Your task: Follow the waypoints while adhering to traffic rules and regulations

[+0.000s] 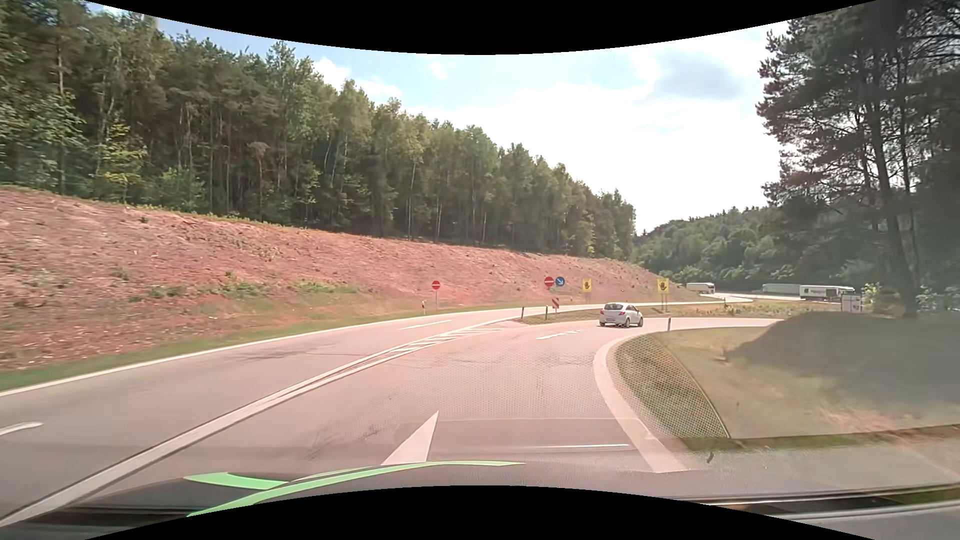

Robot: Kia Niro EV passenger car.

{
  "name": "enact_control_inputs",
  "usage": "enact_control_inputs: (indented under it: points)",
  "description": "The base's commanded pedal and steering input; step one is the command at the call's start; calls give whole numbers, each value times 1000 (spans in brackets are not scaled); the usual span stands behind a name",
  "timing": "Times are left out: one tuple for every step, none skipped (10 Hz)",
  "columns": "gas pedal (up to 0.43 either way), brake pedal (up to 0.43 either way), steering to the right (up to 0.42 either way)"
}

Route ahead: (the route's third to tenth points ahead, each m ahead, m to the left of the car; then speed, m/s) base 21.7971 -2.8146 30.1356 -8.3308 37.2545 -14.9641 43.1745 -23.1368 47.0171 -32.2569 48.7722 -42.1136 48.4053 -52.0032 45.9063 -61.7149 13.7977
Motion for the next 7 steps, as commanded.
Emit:
enact_control_inputs:
  points:
    - [0,0,91]
    - [0,0,93]
    - [0,0,93]
    - [0,0,94]
    - [0,0,95]
    - [0,0,96]
    - [0,0,98]
